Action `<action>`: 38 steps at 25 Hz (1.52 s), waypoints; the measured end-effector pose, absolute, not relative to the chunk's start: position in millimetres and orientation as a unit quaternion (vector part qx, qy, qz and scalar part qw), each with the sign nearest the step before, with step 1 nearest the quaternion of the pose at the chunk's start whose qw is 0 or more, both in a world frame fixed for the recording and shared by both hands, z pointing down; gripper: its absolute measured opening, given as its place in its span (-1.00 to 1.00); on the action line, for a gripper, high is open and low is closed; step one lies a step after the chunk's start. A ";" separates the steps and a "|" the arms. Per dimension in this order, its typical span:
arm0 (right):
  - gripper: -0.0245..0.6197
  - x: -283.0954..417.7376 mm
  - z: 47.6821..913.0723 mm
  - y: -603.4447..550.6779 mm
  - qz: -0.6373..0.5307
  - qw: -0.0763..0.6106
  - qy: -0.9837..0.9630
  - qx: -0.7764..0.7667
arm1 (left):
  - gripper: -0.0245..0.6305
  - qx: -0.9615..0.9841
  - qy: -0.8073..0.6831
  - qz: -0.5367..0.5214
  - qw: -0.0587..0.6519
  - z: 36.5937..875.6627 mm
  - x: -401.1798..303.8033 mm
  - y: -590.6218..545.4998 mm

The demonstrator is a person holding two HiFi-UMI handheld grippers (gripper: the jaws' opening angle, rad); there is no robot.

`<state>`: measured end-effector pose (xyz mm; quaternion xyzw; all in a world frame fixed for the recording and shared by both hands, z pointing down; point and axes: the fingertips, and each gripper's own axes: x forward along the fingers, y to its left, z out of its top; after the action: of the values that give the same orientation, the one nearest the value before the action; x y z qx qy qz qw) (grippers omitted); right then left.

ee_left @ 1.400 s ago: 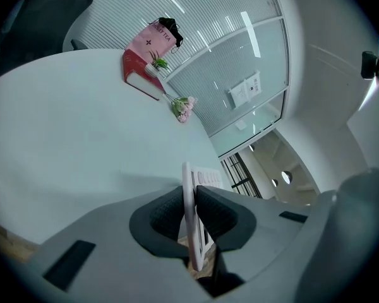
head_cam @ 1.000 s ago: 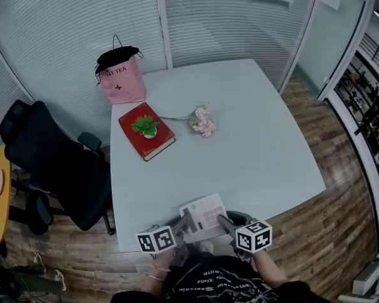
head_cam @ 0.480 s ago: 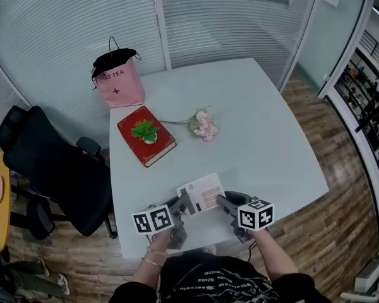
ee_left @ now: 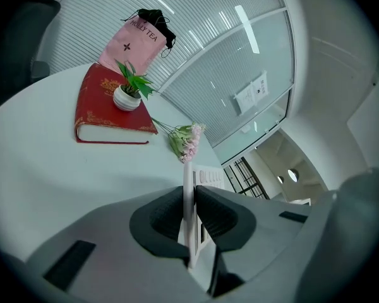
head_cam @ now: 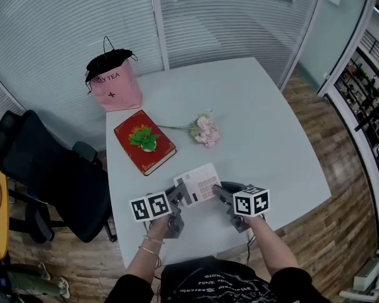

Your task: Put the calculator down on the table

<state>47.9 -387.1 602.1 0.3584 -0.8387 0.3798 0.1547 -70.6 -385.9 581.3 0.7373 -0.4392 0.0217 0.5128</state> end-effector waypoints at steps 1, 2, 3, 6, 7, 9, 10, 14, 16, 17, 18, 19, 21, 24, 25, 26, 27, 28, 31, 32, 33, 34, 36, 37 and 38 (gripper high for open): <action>-0.56 46.8 604.8 -392.4 0.385 0.155 -0.836 0.359 | -0.72 0.735 -0.440 0.023 0.515 583.9 -71.8 -392.0; -0.56 46.2 607.8 -397.5 0.389 0.156 -0.833 0.361 | -0.72 0.733 -0.440 0.025 0.518 587.2 -72.7 -397.8; -0.56 45.9 611.4 -402.5 0.393 0.157 -0.830 0.364 | -0.72 0.730 -0.441 0.026 0.522 591.1 -73.3 -403.4; -0.56 45.2 623.9 -416.7 0.405 0.163 -0.819 0.372 | -0.72 0.721 -0.442 0.032 0.533 605.4 -74.6 -419.6; -0.56 45.2 628.1 -421.2 0.413 0.162 -0.814 0.374 | -0.72 0.718 -0.441 0.034 0.537 610.0 -74.9 -424.8; -0.56 45.9 635.5 -429.2 0.432 0.157 -0.804 0.377 | -0.72 0.715 -0.437 0.039 0.544 618.1 -75.1 -433.7; -0.57 46.2 639.1 -432.7 0.439 0.156 -0.800 0.378 | -0.72 0.714 -0.434 0.043 0.548 621.8 -75.0 -437.2; -0.57 44.8 652.5 -443.2 0.450 0.165 -0.789 0.385 | -0.72 0.700 -0.435 0.054 0.564 636.9 -75.8 -448.3; -0.57 45.7 656.1 -446.9 0.463 0.157 -0.781 0.388 | -0.72 0.693 -0.437 0.057 0.571 642.4 -73.9 -451.4; -0.57 48.4 659.3 -448.9 0.468 0.155 -0.776 0.393 | -0.72 0.692 -0.437 0.060 0.572 643.9 -72.0 -453.1; -0.57 51.2 662.5 -451.3 0.469 0.156 -0.773 0.398 | -0.72 0.693 -0.436 0.064 0.571 644.8 -70.4 -455.5; -0.57 52.8 664.7 -453.7 0.468 0.157 -0.771 0.402 | -0.72 0.695 -0.435 0.068 0.568 645.3 -69.4 -458.6; -0.57 53.2 667.6 -458.2 0.466 0.161 -0.768 0.409 | -0.72 0.697 -0.435 0.076 0.565 647.2 -69.1 -465.2; -0.57 53.5 672.5 -462.7 0.462 0.174 -0.763 0.418 | -0.72 0.695 -0.435 0.086 0.566 652.8 -68.8 -472.1; -0.57 53.8 673.8 -464.0 0.460 0.179 -0.761 0.421 | -0.72 0.693 -0.435 0.088 0.568 654.7 -68.6 -473.5; -0.56 54.2 674.6 -465.3 0.458 0.184 -0.760 0.423 | -0.72 0.691 -0.435 0.089 0.571 656.5 -68.5 -474.6; -0.56 54.6 675.1 -466.7 0.456 0.187 -0.759 0.426 | -0.71 0.689 -0.435 0.089 0.573 658.4 -68.5 -475.5; -0.56 55.1 675.6 -468.0 0.455 0.191 -0.758 0.427 | -0.71 0.686 -0.434 0.088 0.577 660.2 -68.3 -476.4; -0.56 56.9 676.7 -470.8 0.453 0.199 -0.757 0.427 | -0.71 0.683 -0.434 0.084 0.582 662.1 -66.5 -478.5; -0.56 57.3 677.3 -470.7 0.455 0.199 -0.756 0.426 | -0.71 0.684 -0.434 0.085 0.580 661.8 -66.0 -478.8; -0.56 57.6 678.0 -470.4 0.457 0.198 -0.755 0.426 | -0.71 0.686 -0.434 0.087 0.577 661.5 -65.6 -479.1; -0.56 57.7 678.8 -469.9 0.460 0.198 -0.754 0.426 | -0.71 0.687 -0.436 0.090 0.575 661.2 -65.4 -479.4; -0.56 57.2 680.4 -468.9 0.462 0.201 -0.751 0.426 | -0.71 0.684 -0.443 0.093 0.572 661.3 -65.7 -479.3; -0.56 57.0 681.0 -468.9 0.462 0.204 -0.750 0.426 | -0.71 0.681 -0.448 0.095 0.572 661.4 -66.1 -479.3; -0.55 56.8 681.3 -469.0 0.462 0.207 -0.749 0.427 | -0.71 0.678 -0.453 0.098 0.570 661.4 -66.4 -479.4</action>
<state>56.8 -469.0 681.3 0.4270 -0.7491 0.4623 0.2071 -66.4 -479.4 661.4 0.6784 -0.4528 0.0977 0.5703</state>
